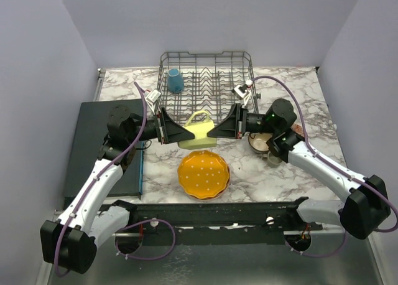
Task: Load the mixed dishes into the dish rack
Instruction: Pick up the cup at the corner of the board.
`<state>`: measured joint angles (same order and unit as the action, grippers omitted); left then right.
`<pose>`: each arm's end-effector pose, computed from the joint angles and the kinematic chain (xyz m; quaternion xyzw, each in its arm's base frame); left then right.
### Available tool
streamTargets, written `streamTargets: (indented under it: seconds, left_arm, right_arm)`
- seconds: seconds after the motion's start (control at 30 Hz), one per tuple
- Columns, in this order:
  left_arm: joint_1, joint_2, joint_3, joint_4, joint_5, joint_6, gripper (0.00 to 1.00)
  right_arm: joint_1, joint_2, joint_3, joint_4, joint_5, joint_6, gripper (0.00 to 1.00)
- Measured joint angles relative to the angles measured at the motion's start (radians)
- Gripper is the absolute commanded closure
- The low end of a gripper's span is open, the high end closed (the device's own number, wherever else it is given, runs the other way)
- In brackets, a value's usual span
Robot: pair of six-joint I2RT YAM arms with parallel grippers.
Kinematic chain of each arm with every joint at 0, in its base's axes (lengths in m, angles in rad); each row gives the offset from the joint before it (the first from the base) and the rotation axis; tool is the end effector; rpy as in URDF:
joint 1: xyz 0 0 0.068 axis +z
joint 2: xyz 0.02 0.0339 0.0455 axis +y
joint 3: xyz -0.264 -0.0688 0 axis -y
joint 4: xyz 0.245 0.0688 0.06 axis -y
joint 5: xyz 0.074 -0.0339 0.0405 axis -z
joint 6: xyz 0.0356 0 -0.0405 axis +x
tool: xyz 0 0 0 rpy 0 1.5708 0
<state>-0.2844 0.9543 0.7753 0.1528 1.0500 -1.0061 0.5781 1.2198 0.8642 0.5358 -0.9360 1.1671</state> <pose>0.1937 -0.0888 0.3419 0.1084 0.7034 -0.6500 0.2665 0.2133 0.1734 0.3494 -0.1655 0.6477 0.7107 0.2192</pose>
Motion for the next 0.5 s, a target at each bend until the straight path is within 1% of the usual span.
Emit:
streamTargets:
  seconds: [0.17, 0.5]
  left_arm:
    - [0.000, -0.003, -0.005, 0.005, 0.005, 0.000, 0.01]
    - [0.000, -0.014, -0.021, 0.010, 0.009, 0.000, 0.02]
  right_arm:
    - [0.020, 0.007, 0.027, -0.018, 0.016, -0.028, 0.99]
    - [0.023, 0.007, 0.029, -0.060, 0.042, -0.063, 0.99]
